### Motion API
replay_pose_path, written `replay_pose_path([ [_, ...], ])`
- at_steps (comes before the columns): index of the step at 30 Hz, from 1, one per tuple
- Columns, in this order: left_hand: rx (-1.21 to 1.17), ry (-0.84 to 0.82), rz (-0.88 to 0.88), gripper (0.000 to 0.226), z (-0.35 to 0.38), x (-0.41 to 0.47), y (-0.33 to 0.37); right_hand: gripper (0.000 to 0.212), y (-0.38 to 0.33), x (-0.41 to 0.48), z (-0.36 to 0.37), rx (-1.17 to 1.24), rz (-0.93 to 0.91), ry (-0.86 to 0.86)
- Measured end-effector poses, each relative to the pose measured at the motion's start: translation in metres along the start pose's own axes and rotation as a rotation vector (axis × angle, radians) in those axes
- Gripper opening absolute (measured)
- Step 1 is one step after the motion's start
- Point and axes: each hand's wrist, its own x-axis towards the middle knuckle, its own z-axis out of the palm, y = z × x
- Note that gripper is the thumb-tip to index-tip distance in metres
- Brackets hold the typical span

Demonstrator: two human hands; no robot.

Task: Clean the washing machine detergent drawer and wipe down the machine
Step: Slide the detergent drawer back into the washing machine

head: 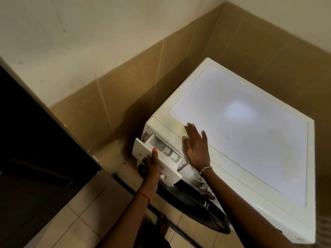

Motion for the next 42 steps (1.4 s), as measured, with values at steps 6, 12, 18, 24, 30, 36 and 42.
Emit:
replay_pose_path([
  [6,-0.034,-0.108,0.008,0.065,0.027,0.014,0.013,0.059,0.002,0.001,0.0,0.098,0.024,0.022],
  [12,-0.103,-0.127,0.007,0.067,0.04,0.023,0.014,0.062,0.003,0.001,0.002,0.161,0.028,0.035],
  [18,-0.162,-0.122,-0.01,0.063,0.043,0.022,0.013,0.063,0.001,0.001,0.002,0.103,0.014,0.021],
  [24,-0.146,-0.078,-0.015,0.07,0.048,0.024,0.013,0.064,0.001,0.001,0.002,0.08,0.005,0.016],
  [30,-0.147,-0.13,-0.003,0.065,0.043,0.021,0.015,0.066,0.0,0.0,0.001,0.082,0.007,0.009],
  [36,-0.137,-0.175,0.013,0.065,0.036,0.018,0.015,0.055,-0.001,-0.001,-0.002,0.075,0.013,0.004],
  [42,-0.123,-0.125,0.002,0.068,0.017,0.011,0.006,0.056,-0.002,-0.002,-0.003,0.091,0.003,0.001],
])
